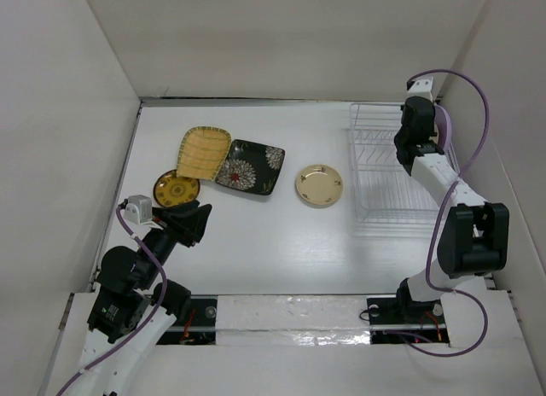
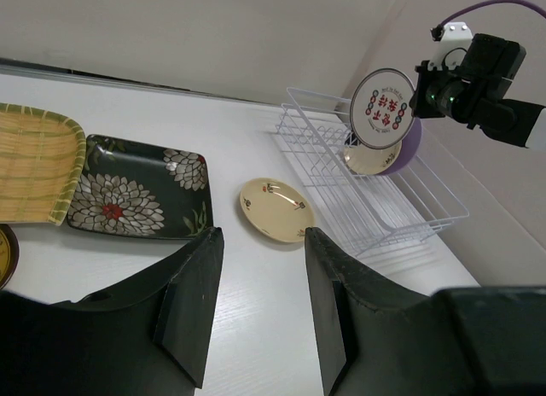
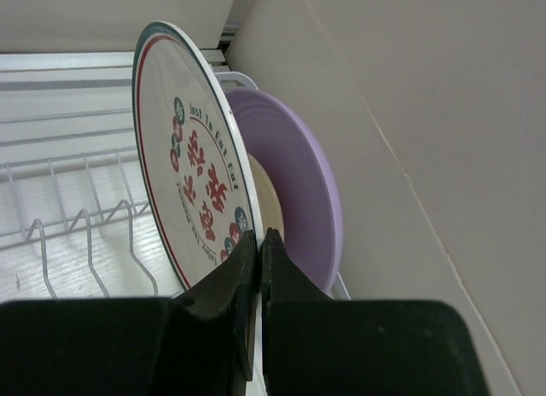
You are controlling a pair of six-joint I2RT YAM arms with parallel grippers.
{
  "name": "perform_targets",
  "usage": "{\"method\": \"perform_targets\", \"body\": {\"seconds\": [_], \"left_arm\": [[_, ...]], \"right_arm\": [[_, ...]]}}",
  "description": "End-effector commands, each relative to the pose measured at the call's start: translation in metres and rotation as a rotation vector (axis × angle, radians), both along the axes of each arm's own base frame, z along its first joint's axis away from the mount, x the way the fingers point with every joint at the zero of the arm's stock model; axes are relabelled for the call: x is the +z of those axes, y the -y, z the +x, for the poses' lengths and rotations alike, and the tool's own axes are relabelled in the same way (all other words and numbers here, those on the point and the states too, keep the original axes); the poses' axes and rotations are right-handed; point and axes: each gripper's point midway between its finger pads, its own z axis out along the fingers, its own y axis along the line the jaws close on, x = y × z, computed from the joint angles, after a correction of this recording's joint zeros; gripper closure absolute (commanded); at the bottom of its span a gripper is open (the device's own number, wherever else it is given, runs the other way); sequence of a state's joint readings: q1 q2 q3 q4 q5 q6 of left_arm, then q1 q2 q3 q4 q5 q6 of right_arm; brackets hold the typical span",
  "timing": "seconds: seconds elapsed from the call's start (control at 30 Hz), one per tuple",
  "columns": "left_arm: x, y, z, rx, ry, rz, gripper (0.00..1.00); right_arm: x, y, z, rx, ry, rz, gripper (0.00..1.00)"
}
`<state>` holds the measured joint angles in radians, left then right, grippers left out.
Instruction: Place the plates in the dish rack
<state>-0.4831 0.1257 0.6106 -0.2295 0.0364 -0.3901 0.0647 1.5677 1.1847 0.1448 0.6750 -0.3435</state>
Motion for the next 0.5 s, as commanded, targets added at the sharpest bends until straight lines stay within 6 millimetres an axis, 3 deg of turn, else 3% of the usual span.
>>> {"method": "perform_targets", "body": {"seconds": [0.0,0.13,0.3,0.47], "left_arm": [[0.021,-0.002,-0.004,-0.003,0.062,-0.026,0.6],[0.021,-0.002,-0.005,-0.003,0.062,-0.026,0.6],[0.021,-0.002,-0.004,-0.001,0.06,-0.026,0.6],[0.021,-0.002,-0.004,-0.001,0.06,-0.026,0.6]], "right_arm": [[0.077,0.014,-0.001,-0.035,0.228,0.009,1.0],[0.074,0.023,-0.003,-0.048,0.227,0.023,1.0],[0.037,0.027,0.002,-0.064,0.163,0.033,1.0],[0.015,0.024,0.008,-0.042,0.118,0.041,1.0]]}}
